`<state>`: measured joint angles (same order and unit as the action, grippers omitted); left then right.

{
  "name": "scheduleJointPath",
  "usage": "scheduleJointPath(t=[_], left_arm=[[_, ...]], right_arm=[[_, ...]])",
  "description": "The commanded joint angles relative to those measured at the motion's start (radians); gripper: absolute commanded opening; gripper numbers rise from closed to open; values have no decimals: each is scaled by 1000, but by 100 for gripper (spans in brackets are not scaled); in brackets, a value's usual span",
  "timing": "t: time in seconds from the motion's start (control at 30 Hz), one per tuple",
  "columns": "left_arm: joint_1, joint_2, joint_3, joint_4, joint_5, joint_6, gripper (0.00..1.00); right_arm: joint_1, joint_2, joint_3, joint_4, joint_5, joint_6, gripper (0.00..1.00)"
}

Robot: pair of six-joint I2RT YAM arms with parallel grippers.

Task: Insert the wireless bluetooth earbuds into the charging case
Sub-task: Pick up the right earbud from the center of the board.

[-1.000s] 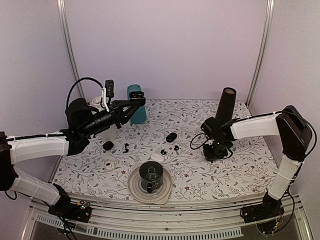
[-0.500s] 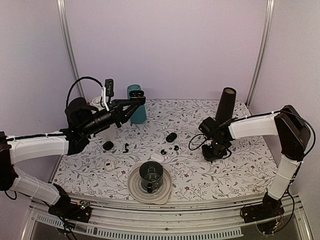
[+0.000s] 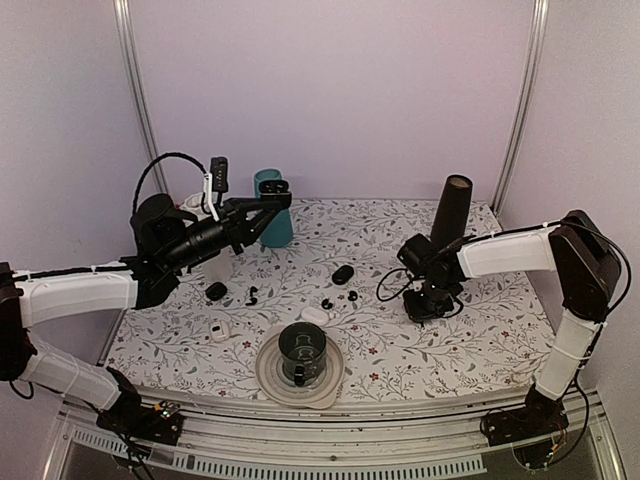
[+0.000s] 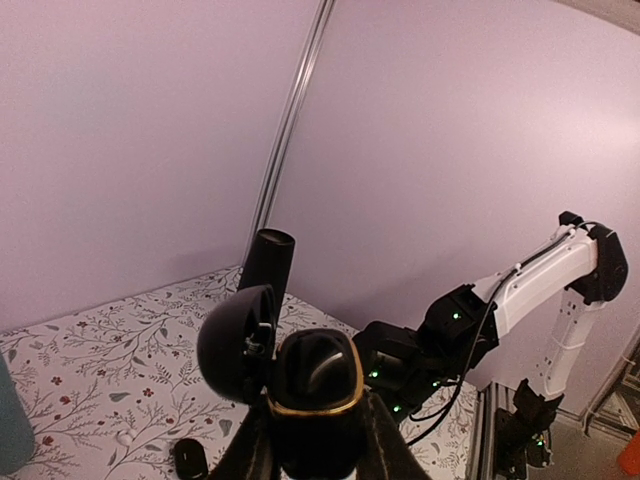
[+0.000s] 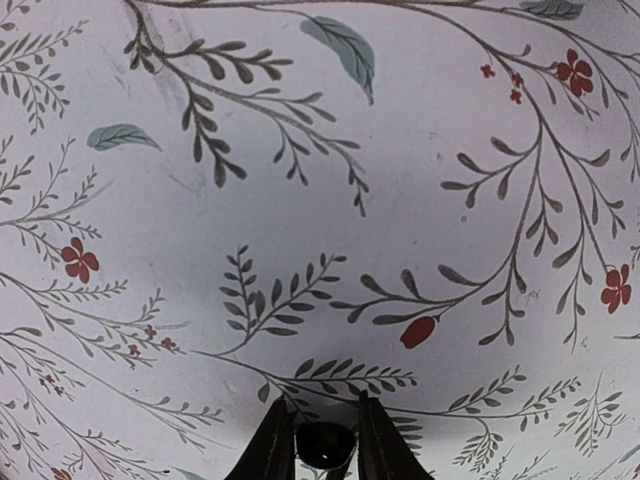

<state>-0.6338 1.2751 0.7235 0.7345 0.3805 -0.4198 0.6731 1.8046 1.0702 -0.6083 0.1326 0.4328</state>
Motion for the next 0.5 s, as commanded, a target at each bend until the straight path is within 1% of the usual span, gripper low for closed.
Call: scheduleJointPath(t=[0.0,0.07,0.13,0.47], left_arm=[[5,13,38,0,5,-2,0],[3,14,42,-1,6,-2,0],[2,15,43,0,4,-2,0],[-9,21,50,-9,-2,-1,0]], right_arm=[[5,-3,-13,-30,-24,-8,24],[5,-10,-19,-26,-26,-12,29],[5,-18,-24,-24,-30,-18,30],[4,-29,-49,-13,-38,-47,29]])
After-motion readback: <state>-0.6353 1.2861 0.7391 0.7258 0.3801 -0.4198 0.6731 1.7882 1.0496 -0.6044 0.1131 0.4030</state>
